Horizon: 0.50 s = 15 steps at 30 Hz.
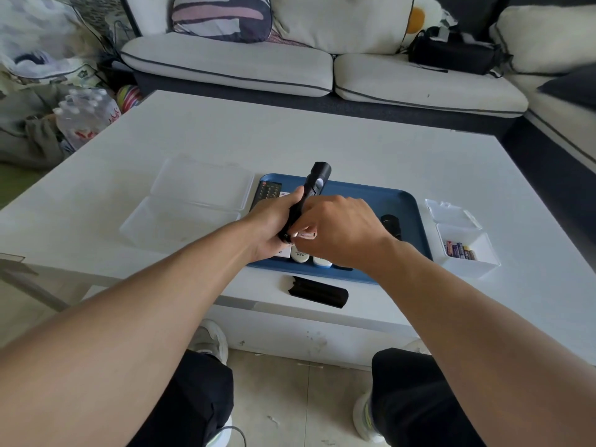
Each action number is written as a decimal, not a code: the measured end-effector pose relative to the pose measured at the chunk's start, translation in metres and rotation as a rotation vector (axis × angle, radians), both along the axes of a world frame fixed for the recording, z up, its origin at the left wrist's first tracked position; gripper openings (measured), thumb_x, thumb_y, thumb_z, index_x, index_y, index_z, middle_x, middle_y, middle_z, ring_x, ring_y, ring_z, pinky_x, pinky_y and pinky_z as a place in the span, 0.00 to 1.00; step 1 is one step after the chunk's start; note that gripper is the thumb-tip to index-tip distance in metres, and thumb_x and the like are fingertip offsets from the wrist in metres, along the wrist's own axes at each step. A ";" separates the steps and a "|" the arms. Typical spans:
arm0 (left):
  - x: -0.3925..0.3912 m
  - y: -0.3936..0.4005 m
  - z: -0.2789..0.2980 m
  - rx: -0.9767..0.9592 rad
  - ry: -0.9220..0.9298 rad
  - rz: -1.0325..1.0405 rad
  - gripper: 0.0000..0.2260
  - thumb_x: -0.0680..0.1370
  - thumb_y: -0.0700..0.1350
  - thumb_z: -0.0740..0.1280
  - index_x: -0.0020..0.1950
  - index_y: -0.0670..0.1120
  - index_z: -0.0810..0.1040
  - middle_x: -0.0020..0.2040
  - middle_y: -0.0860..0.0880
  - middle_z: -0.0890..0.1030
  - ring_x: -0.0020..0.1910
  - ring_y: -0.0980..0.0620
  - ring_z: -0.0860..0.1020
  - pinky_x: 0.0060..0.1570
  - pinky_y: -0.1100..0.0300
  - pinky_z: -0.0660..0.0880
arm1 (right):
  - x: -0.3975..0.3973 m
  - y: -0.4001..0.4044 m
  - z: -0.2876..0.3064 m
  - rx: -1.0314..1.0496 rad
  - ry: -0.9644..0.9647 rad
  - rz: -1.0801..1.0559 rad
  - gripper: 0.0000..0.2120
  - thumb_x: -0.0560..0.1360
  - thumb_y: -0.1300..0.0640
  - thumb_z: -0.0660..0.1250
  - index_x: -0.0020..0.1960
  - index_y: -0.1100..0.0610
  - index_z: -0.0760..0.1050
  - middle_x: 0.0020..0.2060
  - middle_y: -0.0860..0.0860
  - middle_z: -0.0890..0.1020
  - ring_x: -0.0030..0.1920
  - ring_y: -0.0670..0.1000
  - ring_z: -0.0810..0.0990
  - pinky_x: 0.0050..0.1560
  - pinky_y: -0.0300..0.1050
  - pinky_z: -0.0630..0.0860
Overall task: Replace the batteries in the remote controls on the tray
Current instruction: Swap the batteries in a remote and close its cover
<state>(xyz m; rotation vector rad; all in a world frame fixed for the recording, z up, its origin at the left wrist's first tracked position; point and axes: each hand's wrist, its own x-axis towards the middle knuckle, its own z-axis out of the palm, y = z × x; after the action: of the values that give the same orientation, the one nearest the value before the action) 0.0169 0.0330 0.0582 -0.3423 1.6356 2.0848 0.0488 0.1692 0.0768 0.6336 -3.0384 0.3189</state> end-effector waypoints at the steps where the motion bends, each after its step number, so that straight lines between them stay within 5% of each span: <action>1: -0.001 0.000 0.000 -0.006 -0.001 0.013 0.13 0.83 0.50 0.64 0.47 0.42 0.80 0.37 0.45 0.78 0.31 0.49 0.77 0.36 0.56 0.73 | 0.001 -0.001 -0.001 0.023 0.021 0.016 0.14 0.74 0.52 0.65 0.54 0.38 0.82 0.54 0.38 0.81 0.48 0.50 0.81 0.46 0.47 0.76; 7: 0.002 -0.001 -0.001 -0.011 -0.055 -0.027 0.15 0.84 0.49 0.63 0.43 0.43 0.81 0.32 0.46 0.79 0.26 0.51 0.80 0.43 0.57 0.75 | -0.005 0.003 -0.005 -0.028 0.087 0.021 0.12 0.72 0.51 0.66 0.52 0.40 0.84 0.51 0.40 0.83 0.46 0.53 0.81 0.45 0.49 0.77; 10: 0.000 -0.004 -0.001 -0.005 -0.043 -0.041 0.12 0.83 0.50 0.64 0.50 0.43 0.81 0.37 0.45 0.83 0.31 0.48 0.82 0.50 0.55 0.75 | -0.001 0.006 -0.006 -0.062 0.029 0.040 0.10 0.74 0.47 0.68 0.53 0.38 0.84 0.53 0.38 0.82 0.47 0.50 0.81 0.45 0.46 0.76; 15: 0.000 -0.005 -0.001 0.003 -0.056 -0.053 0.12 0.83 0.50 0.64 0.52 0.42 0.80 0.34 0.46 0.83 0.27 0.49 0.81 0.29 0.63 0.78 | -0.004 0.004 -0.010 -0.117 -0.043 0.036 0.08 0.76 0.46 0.68 0.52 0.37 0.84 0.51 0.38 0.82 0.48 0.49 0.81 0.47 0.49 0.77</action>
<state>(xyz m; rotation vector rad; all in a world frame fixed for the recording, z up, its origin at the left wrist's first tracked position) 0.0165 0.0278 0.0576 -0.3500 1.5917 2.0207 0.0446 0.1733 0.0673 0.6825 -3.0236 0.5145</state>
